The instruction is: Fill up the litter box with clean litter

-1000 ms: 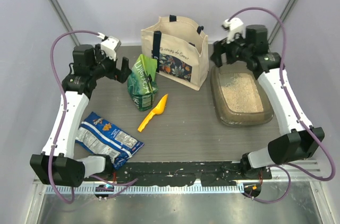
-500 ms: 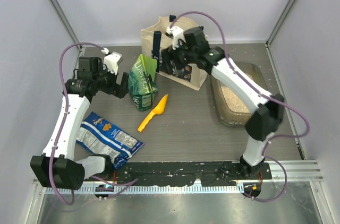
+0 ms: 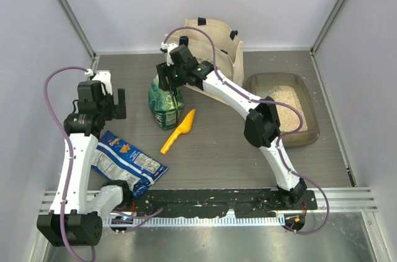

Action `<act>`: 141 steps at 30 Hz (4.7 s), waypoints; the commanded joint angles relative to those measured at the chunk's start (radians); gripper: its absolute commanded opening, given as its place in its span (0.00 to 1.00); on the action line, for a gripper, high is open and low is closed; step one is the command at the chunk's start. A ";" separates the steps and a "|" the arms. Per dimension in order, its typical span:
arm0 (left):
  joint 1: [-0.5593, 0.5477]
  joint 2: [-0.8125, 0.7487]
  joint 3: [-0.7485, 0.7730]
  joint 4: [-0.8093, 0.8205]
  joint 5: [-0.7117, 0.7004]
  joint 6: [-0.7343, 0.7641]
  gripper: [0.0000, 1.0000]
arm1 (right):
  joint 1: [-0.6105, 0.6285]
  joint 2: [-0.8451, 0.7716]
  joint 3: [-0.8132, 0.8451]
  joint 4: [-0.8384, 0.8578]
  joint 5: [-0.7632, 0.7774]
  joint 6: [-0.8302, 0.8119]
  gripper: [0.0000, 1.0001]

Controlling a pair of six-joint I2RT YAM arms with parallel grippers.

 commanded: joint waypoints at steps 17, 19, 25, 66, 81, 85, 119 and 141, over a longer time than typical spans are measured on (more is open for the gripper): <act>0.055 -0.007 -0.040 0.022 0.171 -0.100 1.00 | -0.012 0.029 0.127 0.004 -0.328 -0.434 0.16; 0.055 0.000 -0.040 0.025 0.223 -0.110 1.00 | -0.032 0.010 0.128 -0.040 -0.442 -0.520 0.16; 0.057 0.024 -0.032 0.029 0.297 -0.140 1.00 | -0.078 -0.050 0.122 -0.161 -0.555 -0.704 0.12; -0.002 0.770 0.378 0.614 1.083 0.200 0.75 | -0.158 -0.535 -0.587 0.035 -0.392 -0.236 0.80; 0.034 0.356 -0.136 0.786 0.718 -0.019 0.84 | -0.035 -0.360 -0.520 0.099 -0.312 -0.074 0.80; 0.032 0.279 -0.170 0.737 0.675 -0.079 0.85 | -0.015 -0.358 -0.556 0.134 -0.195 -0.009 0.71; 0.034 0.285 -0.141 0.625 0.699 -0.216 0.84 | -0.237 -0.324 -0.157 -0.373 -0.577 -0.838 0.02; 0.020 0.311 -0.124 0.553 0.702 -0.136 0.84 | -0.149 -0.703 -1.165 -0.448 -0.445 -1.282 0.19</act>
